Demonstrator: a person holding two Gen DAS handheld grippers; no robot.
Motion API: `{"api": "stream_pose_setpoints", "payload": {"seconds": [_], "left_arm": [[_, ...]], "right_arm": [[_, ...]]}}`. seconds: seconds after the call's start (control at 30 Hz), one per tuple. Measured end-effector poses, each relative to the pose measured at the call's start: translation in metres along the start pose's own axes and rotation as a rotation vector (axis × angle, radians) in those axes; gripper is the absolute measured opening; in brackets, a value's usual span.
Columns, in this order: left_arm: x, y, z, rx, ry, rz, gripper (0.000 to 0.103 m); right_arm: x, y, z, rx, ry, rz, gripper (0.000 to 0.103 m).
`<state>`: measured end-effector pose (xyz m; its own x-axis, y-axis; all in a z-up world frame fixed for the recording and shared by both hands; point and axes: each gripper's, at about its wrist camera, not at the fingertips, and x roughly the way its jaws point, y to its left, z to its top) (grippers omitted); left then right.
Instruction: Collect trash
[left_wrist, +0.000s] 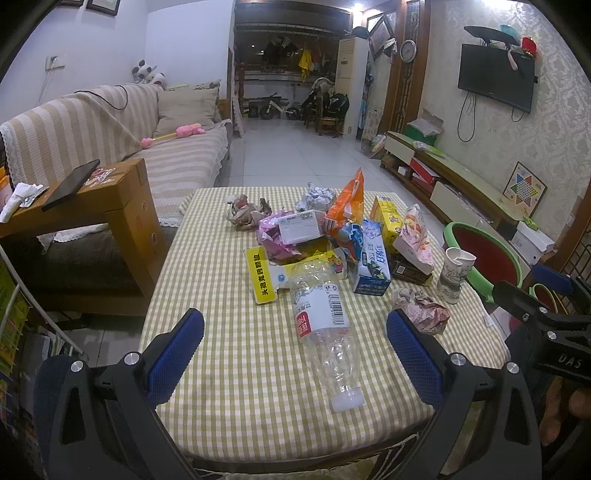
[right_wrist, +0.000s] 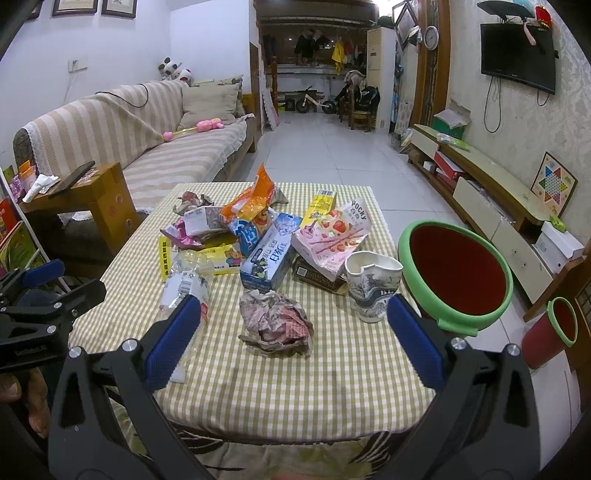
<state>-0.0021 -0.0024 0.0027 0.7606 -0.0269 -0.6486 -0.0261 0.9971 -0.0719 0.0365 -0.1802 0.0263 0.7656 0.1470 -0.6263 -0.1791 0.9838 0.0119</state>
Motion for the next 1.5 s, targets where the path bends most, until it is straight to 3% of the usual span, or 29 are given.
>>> {"api": "stream_pose_setpoints", "payload": {"seconds": [1.5], "left_arm": [[0.0055,0.0027,-0.0040,-0.012,0.012,0.001,0.095]], "right_arm": [[0.0020,-0.0034,0.0001,0.008,0.012,-0.002,0.099]]}}
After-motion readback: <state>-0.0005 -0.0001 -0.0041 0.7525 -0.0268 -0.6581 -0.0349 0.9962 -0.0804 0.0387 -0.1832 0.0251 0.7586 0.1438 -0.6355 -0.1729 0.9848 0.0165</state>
